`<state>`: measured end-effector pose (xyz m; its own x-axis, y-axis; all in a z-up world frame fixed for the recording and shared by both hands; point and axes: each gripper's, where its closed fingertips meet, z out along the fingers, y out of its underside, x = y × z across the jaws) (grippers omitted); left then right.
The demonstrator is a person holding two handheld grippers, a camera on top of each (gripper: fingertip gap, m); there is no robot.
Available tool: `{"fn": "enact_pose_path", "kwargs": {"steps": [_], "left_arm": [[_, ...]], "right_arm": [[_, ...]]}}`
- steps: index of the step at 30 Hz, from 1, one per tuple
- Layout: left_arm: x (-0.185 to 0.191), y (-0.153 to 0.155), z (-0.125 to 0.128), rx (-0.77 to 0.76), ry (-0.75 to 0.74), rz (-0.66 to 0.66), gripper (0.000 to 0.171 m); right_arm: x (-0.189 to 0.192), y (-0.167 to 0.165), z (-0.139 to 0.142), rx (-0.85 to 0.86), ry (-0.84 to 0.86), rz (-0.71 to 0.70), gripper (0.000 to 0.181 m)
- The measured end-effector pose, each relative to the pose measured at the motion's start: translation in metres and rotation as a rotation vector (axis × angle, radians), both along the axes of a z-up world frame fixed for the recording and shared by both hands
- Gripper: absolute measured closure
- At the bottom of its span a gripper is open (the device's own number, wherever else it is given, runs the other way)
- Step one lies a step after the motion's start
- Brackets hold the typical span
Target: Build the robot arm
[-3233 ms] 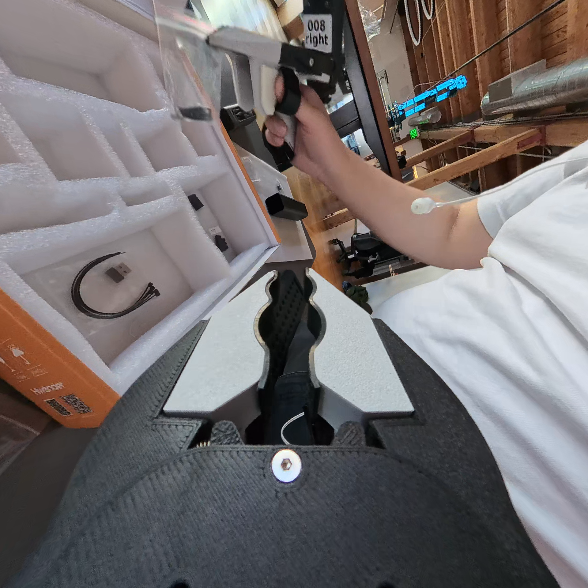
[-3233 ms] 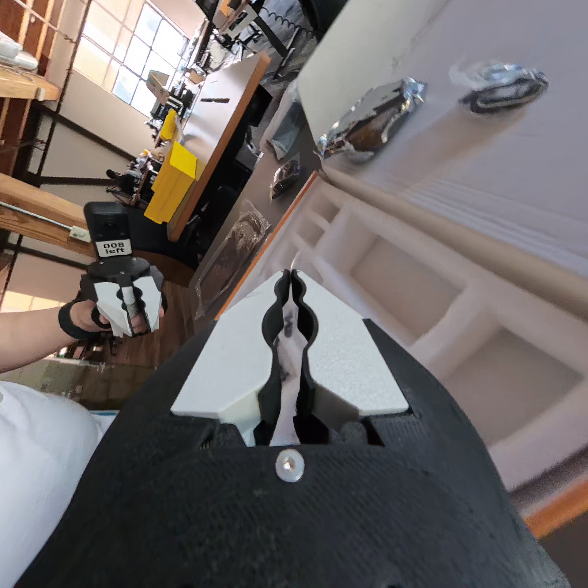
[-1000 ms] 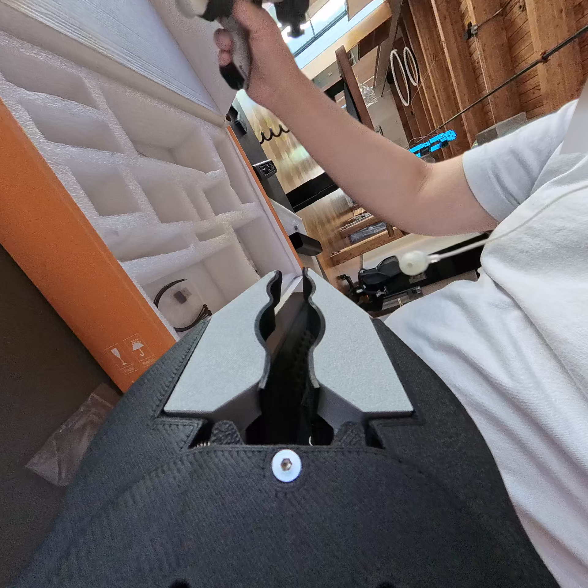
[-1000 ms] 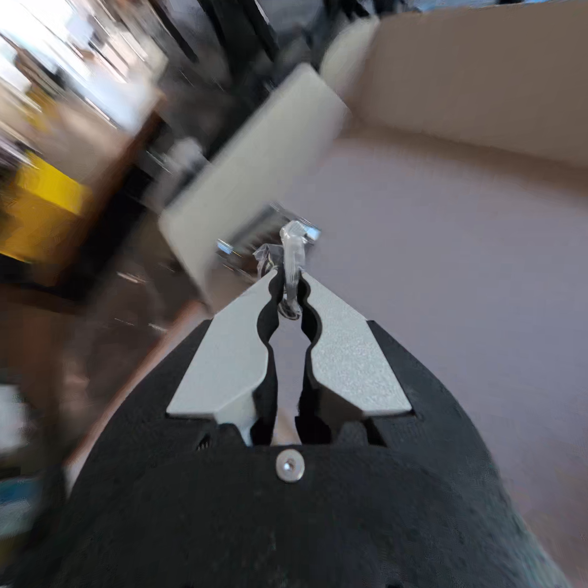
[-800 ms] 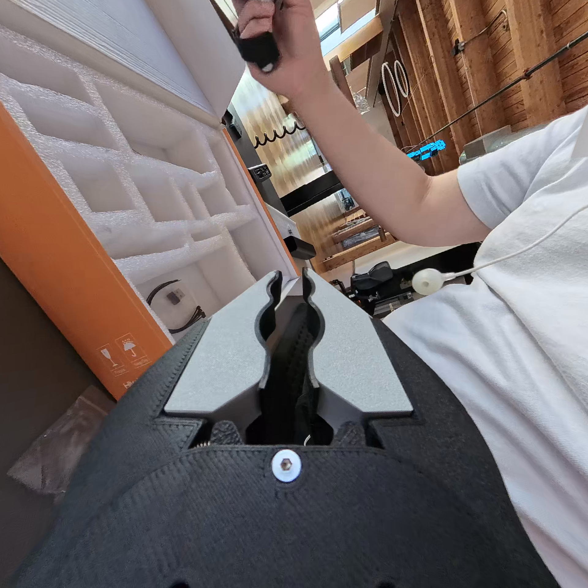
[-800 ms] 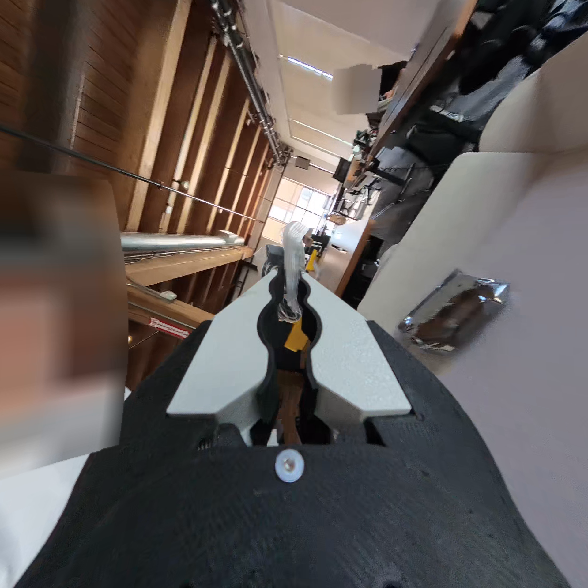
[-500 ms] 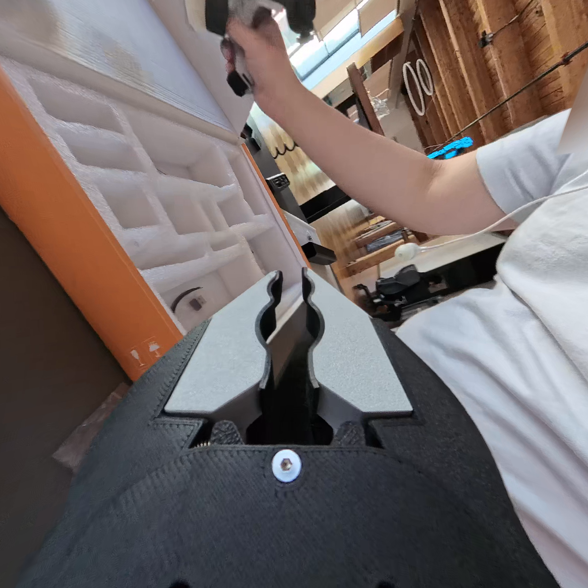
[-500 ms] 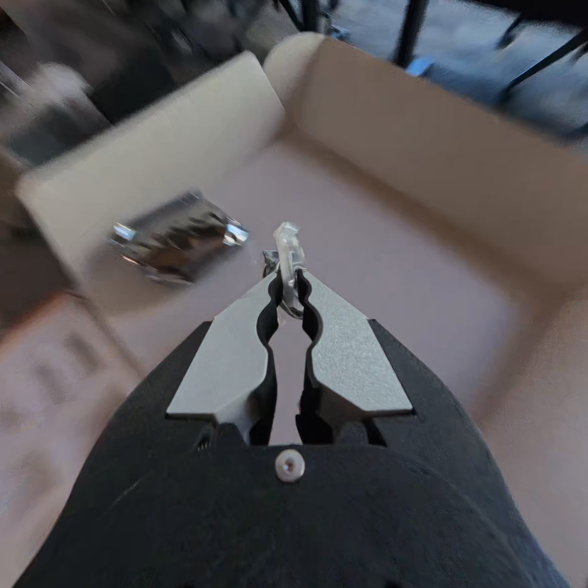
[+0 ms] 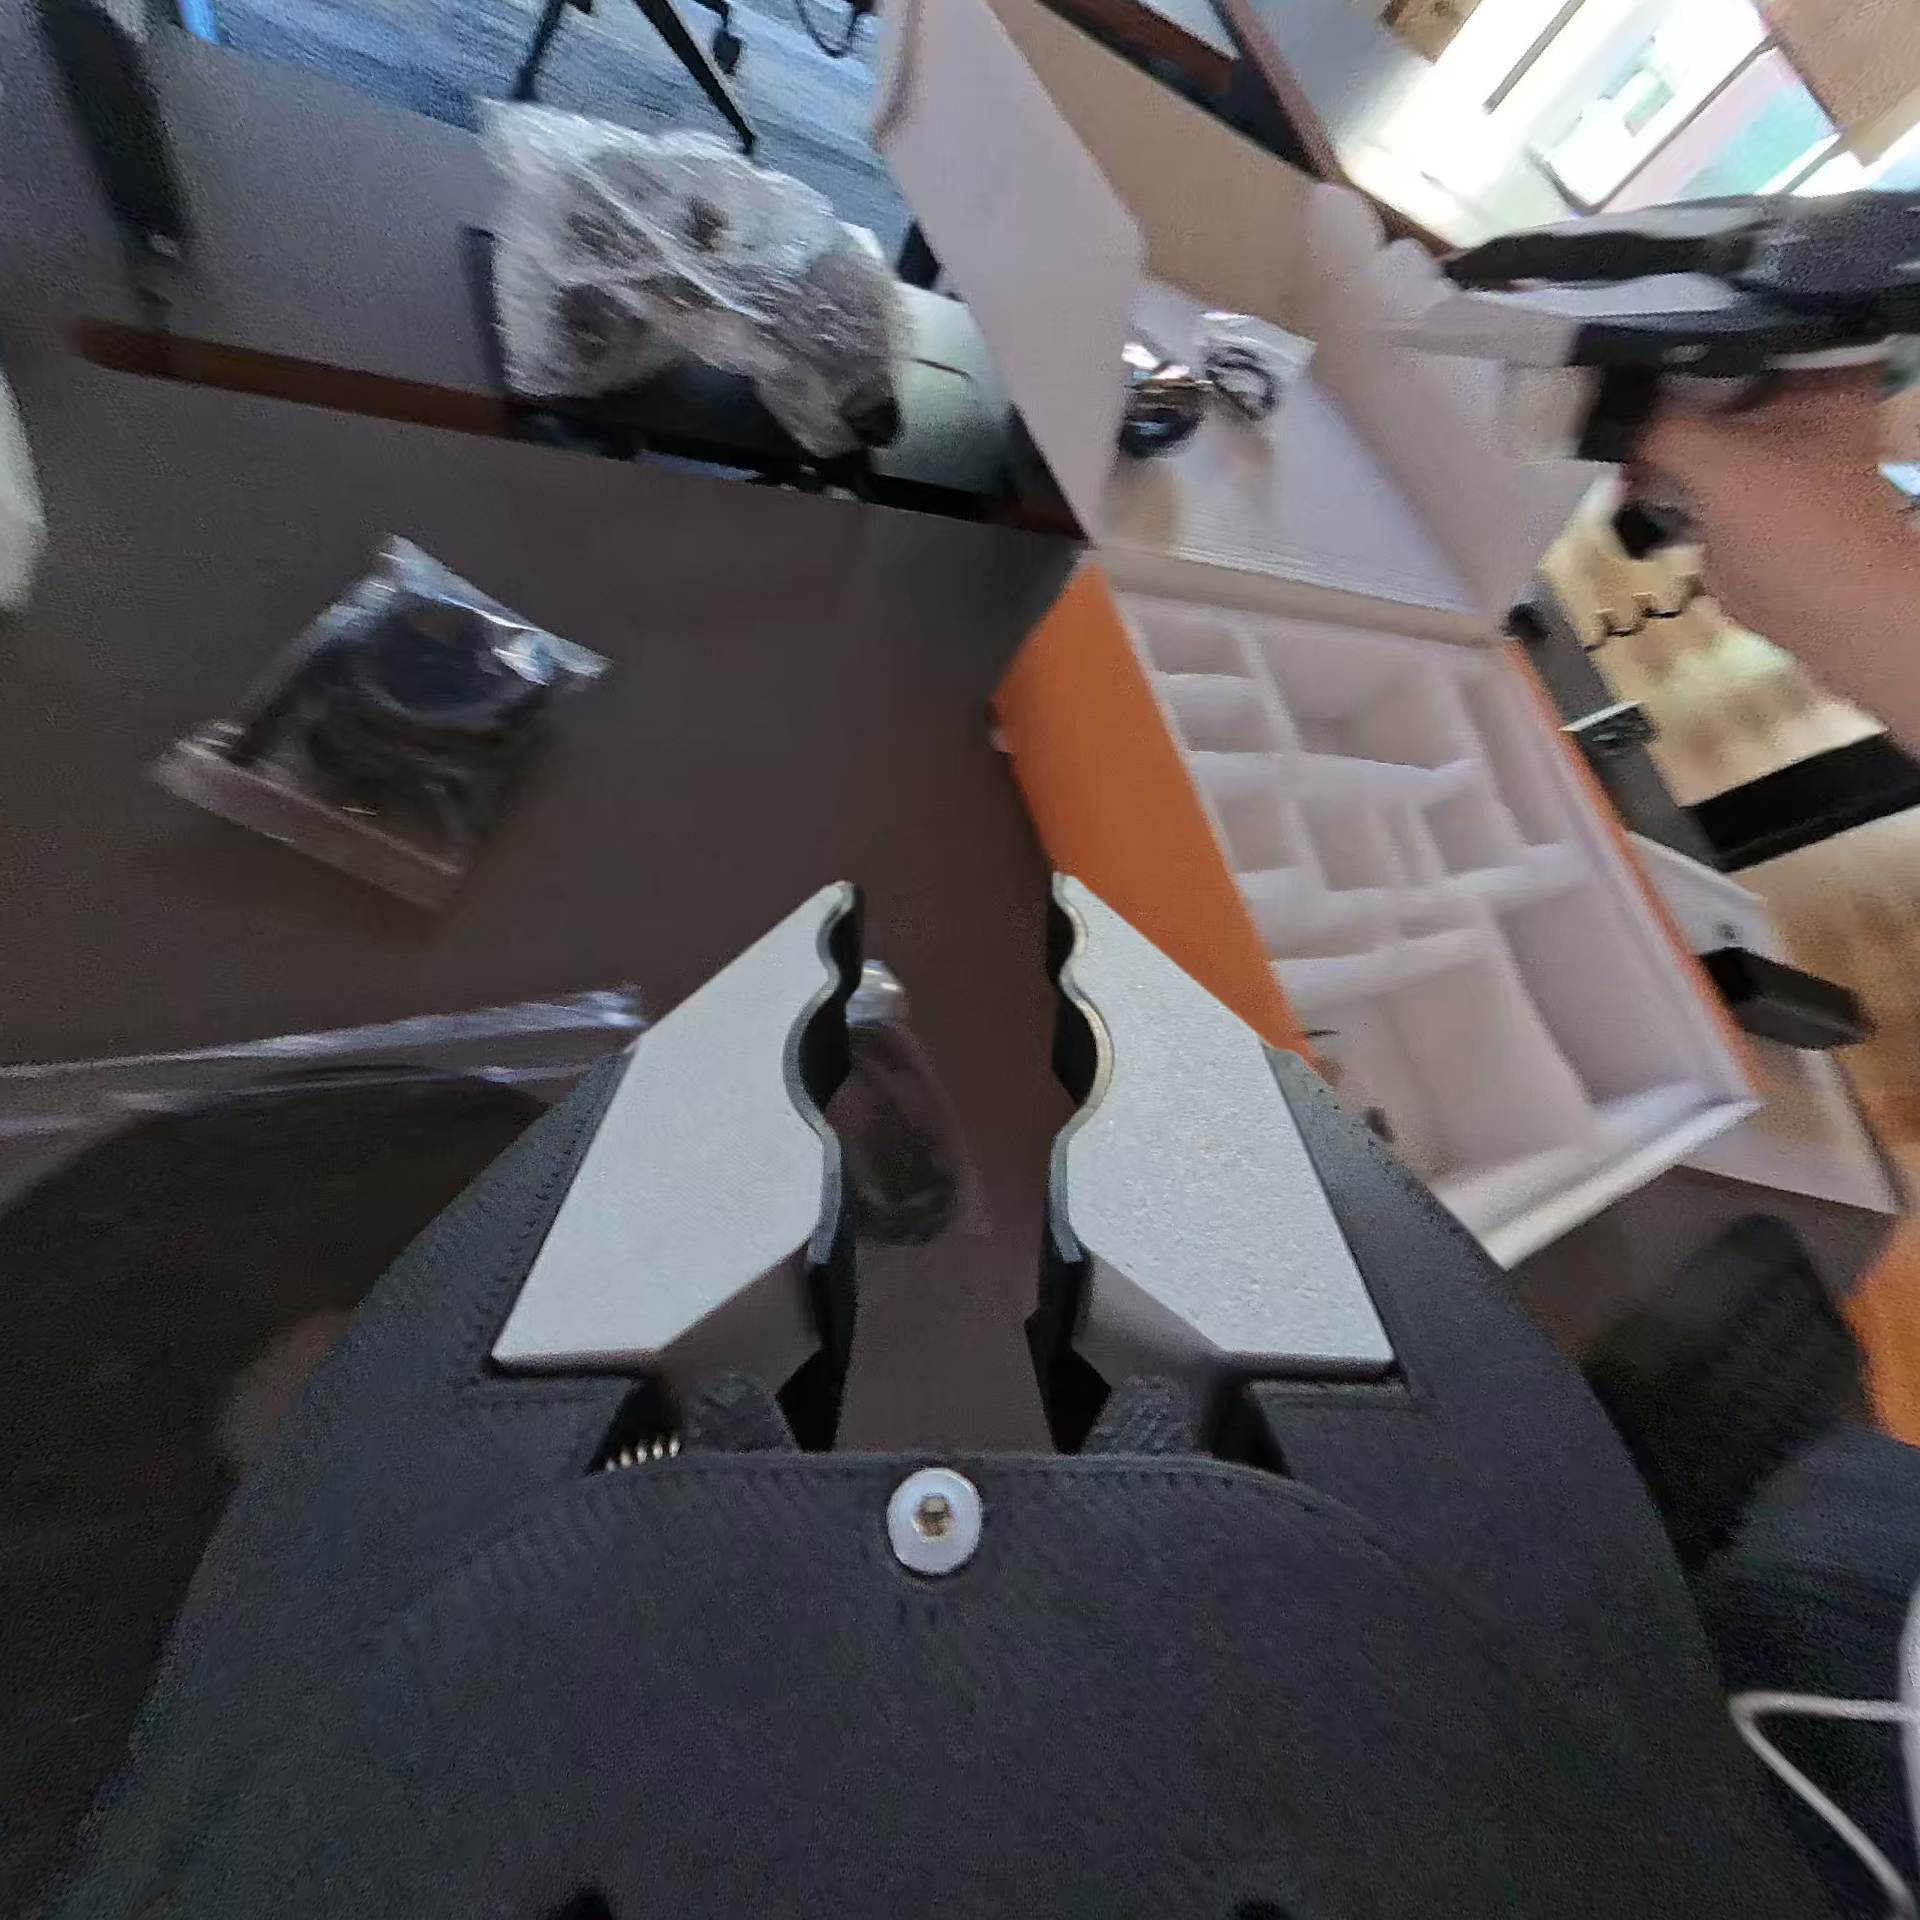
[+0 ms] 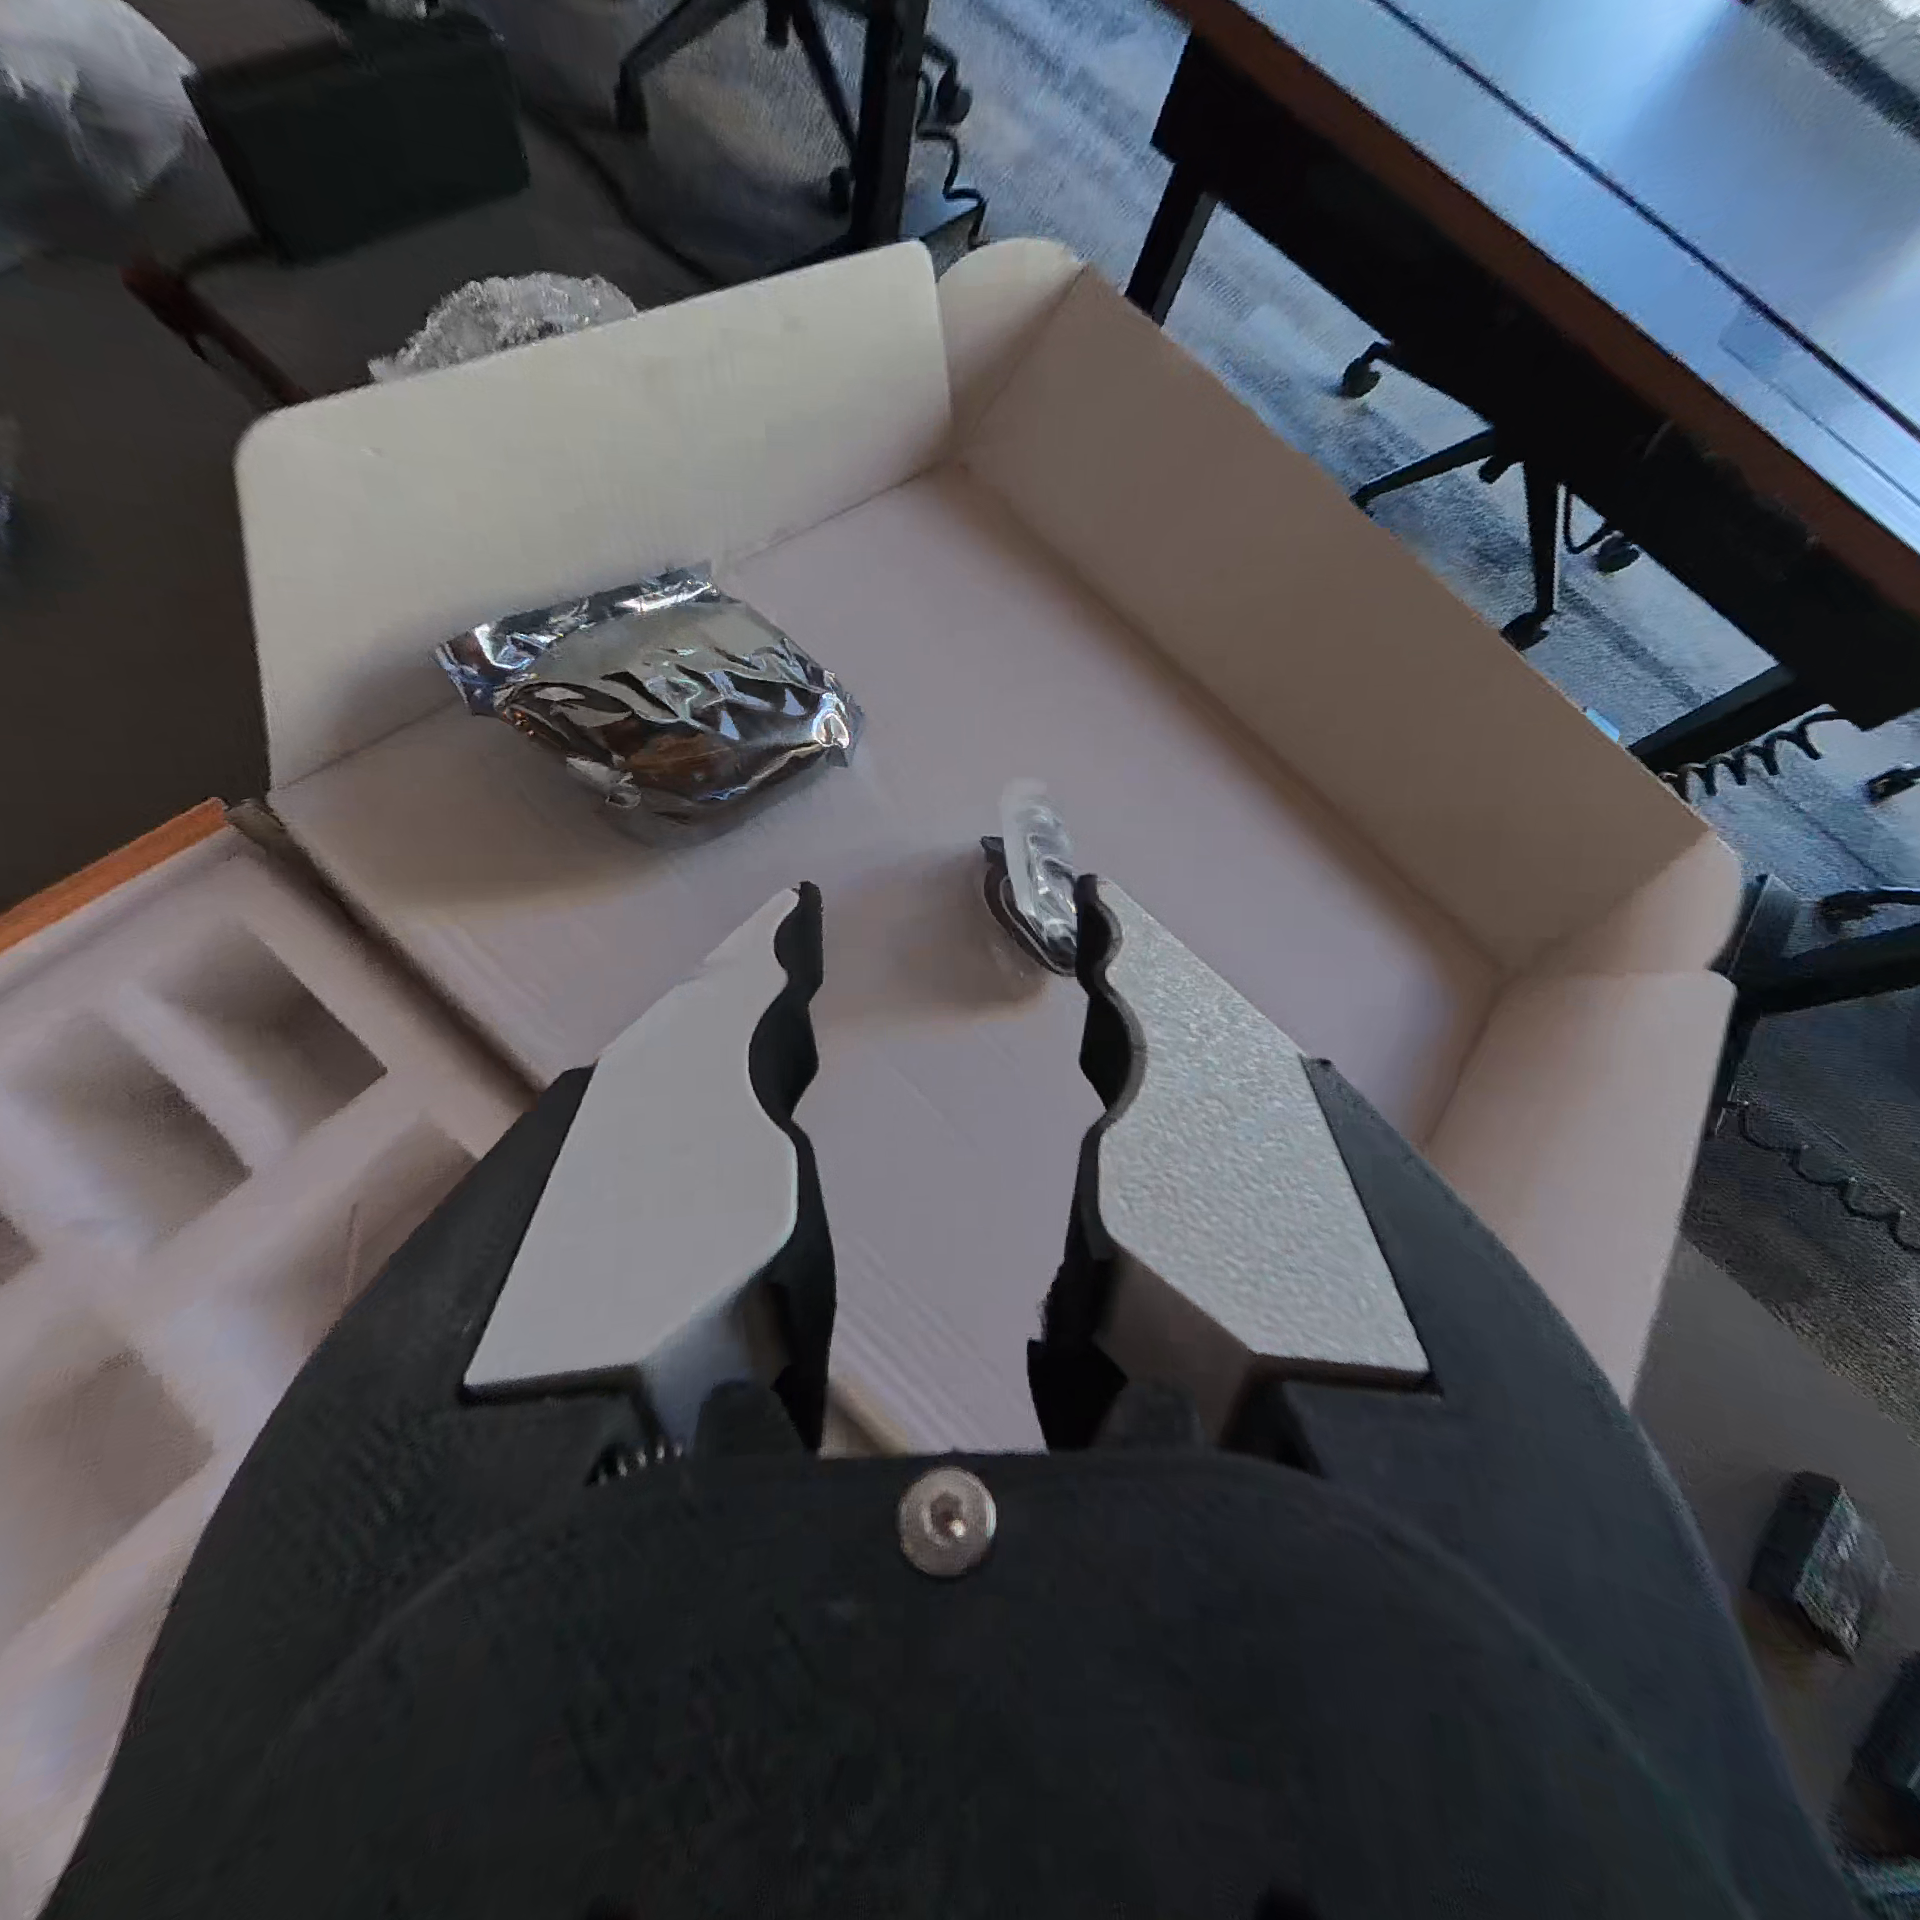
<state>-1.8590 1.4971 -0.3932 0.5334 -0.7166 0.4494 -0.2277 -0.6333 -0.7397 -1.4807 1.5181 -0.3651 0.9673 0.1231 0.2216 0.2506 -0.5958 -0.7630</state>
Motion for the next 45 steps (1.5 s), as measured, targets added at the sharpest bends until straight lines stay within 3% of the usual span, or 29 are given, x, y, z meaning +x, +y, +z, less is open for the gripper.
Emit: {"fn": "enact_pose_path", "kwargs": {"steps": [9,12,15,18,25,30,32,34,36,38,40,42,45], "left_arm": [[0.006,0.082,-0.023,0.213,0.152,-0.010,0.114],[0.008,0.116,-0.049,0.326,0.315,-0.055,0.097],[0.013,0.136,-0.080,0.295,0.414,-0.156,0.092],[0.012,0.143,-0.106,0.254,0.491,-0.237,0.095],[0.016,0.144,-0.130,0.242,0.581,-0.321,0.108],[0.017,0.141,-0.122,0.163,0.531,-0.274,0.130],[0.019,0.139,-0.111,0.077,0.418,-0.207,0.131],[0.026,0.135,-0.086,-0.044,0.210,-0.139,0.131],[0.038,0.128,-0.036,-0.219,-0.139,-0.107,0.132],[0.040,0.126,0.030,-0.361,-0.546,-0.088,0.132],[0.029,0.120,0.092,-0.472,-0.904,-0.148,0.132],[0.017,0.110,0.137,-0.495,-1.124,-0.216,0.132],[0.013,0.090,0.180,-0.555,-1.288,-0.340,0.132]], "right_arm": [[-0.002,-0.046,0.001,-0.025,0.040,-0.051,0.133],[-0.008,-0.055,-0.003,-0.043,0.045,-0.044,0.133],[-0.010,-0.062,-0.003,-0.062,0.017,-0.025,0.133],[-0.006,-0.070,-0.002,-0.080,-0.009,-0.015,0.133],[0.009,-0.089,-0.004,-0.113,0.016,-0.045,0.133],[0.007,-0.099,-0.006,-0.124,0.048,-0.051,0.135],[0.003,-0.104,-0.007,-0.129,0.058,-0.046,0.135],[-0.004,-0.110,-0.008,-0.139,0.063,-0.035,0.135],[-0.010,-0.116,-0.007,-0.148,0.057,-0.023,0.135],[-0.019,-0.124,-0.005,-0.148,0.065,-0.013,0.135],[-0.028,-0.134,-0.004,-0.148,0.076,-0.007,0.135],[-0.033,-0.147,-0.005,-0.148,0.065,-0.009,0.135],[-0.035,-0.172,-0.005,-0.124,0.030,-0.031,0.135]]}}
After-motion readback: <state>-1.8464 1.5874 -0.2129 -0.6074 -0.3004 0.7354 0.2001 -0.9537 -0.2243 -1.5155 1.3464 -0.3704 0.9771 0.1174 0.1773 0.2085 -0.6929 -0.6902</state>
